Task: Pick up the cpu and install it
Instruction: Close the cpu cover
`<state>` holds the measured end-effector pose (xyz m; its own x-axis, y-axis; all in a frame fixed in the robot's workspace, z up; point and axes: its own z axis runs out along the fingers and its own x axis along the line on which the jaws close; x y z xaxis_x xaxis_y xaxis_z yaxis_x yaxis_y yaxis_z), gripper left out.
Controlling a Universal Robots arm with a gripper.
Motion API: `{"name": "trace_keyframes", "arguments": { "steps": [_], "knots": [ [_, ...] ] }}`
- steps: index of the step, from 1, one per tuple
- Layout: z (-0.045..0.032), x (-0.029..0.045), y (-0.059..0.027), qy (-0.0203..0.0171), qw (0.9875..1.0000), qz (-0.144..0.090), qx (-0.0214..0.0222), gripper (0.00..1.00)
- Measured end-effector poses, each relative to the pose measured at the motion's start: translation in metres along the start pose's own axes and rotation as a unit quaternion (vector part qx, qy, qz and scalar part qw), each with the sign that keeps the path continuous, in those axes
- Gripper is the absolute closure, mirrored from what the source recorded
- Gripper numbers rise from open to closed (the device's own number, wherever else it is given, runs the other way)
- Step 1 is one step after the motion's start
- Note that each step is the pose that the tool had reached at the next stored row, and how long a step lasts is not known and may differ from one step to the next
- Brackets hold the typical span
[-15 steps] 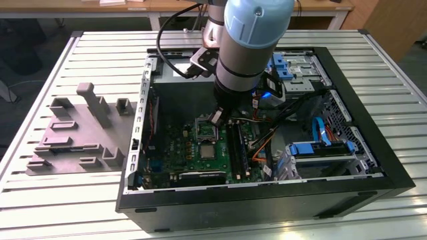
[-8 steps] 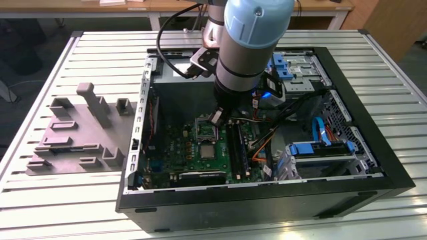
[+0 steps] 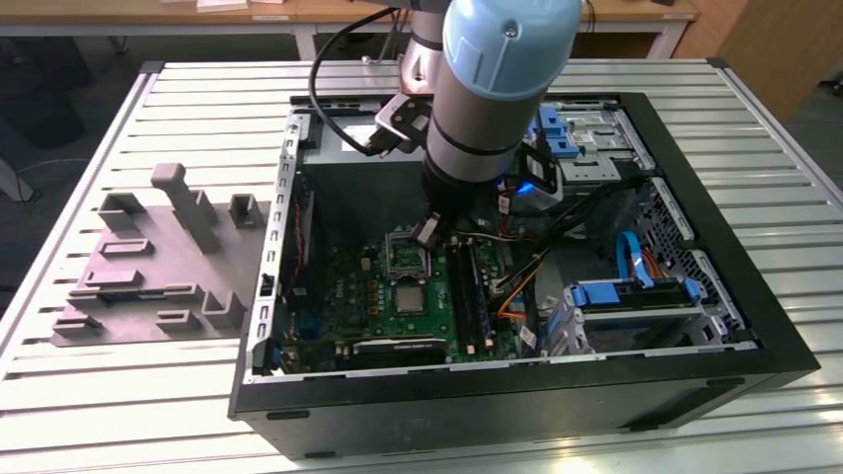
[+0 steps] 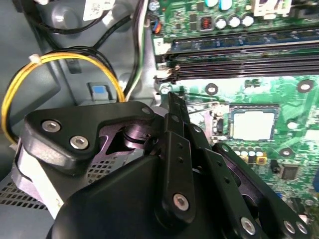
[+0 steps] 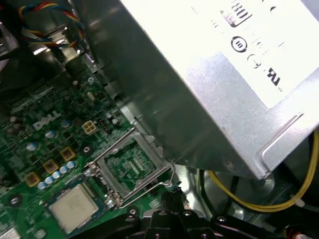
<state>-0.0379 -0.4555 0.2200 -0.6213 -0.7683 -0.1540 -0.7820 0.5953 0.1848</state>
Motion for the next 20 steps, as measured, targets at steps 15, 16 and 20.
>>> {"name": "trace_keyframes", "arguments": {
  "steps": [15,16,20],
  "knots": [
    [0.0116,-0.0048,0.0005,-0.0050,1.0000,0.000,-0.0039,0.89],
    [0.0122,-0.0048,0.0005,-0.0059,1.0000,0.000,-0.0047,0.89],
    [0.0129,-0.0049,0.0003,-0.0066,1.0000,0.000,-0.0052,0.89]
  ]
}}
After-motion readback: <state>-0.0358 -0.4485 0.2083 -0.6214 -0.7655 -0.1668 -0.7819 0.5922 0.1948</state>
